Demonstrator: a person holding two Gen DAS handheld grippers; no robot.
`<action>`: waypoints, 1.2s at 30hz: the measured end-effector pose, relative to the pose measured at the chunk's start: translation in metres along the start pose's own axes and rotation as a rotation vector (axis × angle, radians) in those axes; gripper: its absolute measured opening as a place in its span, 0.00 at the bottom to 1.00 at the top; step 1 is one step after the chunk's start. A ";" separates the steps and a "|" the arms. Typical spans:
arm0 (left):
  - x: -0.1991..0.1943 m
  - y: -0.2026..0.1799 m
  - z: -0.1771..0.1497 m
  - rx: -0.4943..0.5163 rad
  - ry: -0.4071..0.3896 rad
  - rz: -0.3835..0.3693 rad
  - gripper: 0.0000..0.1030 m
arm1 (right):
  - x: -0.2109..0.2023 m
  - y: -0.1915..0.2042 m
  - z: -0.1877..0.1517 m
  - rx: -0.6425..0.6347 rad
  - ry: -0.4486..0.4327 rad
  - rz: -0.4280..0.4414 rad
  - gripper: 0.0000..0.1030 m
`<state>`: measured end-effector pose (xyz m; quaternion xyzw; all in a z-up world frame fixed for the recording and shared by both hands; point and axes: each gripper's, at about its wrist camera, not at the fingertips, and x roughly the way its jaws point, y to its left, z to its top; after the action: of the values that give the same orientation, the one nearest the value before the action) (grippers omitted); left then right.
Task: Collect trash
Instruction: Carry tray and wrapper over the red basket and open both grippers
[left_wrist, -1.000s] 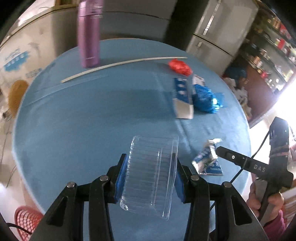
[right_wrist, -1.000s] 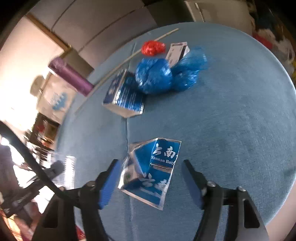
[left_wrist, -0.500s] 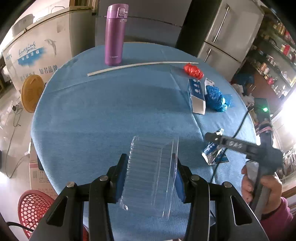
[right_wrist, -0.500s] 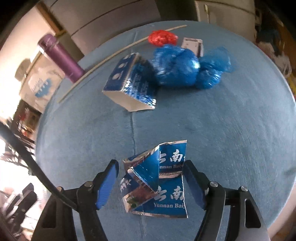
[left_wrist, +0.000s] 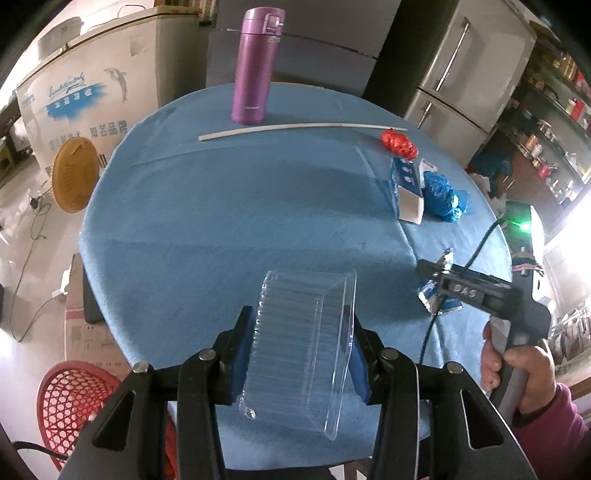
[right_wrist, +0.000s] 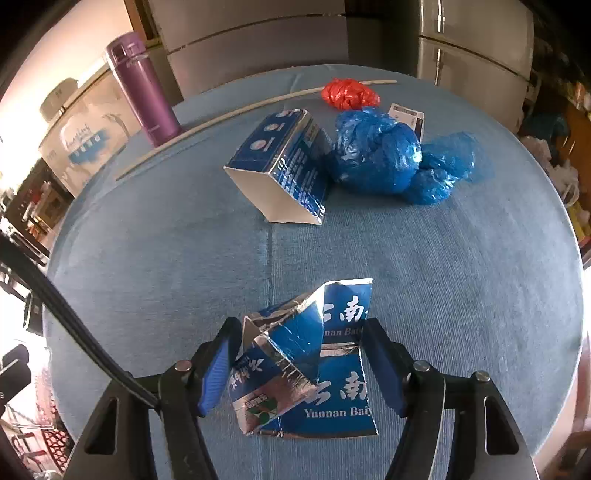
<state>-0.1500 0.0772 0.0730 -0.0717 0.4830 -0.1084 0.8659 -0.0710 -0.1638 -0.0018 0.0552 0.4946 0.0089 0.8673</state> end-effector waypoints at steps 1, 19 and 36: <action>-0.002 0.003 -0.001 -0.005 -0.001 0.003 0.46 | -0.004 -0.003 0.000 0.003 -0.005 0.012 0.62; -0.050 0.088 -0.045 -0.169 -0.029 0.180 0.46 | -0.058 0.074 -0.010 -0.182 -0.105 0.271 0.62; -0.099 0.198 -0.131 -0.405 0.035 0.411 0.46 | -0.068 0.269 -0.097 -0.578 0.094 0.726 0.62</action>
<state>-0.2893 0.2912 0.0407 -0.1420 0.5139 0.1670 0.8294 -0.1782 0.1074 0.0356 -0.0195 0.4591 0.4519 0.7646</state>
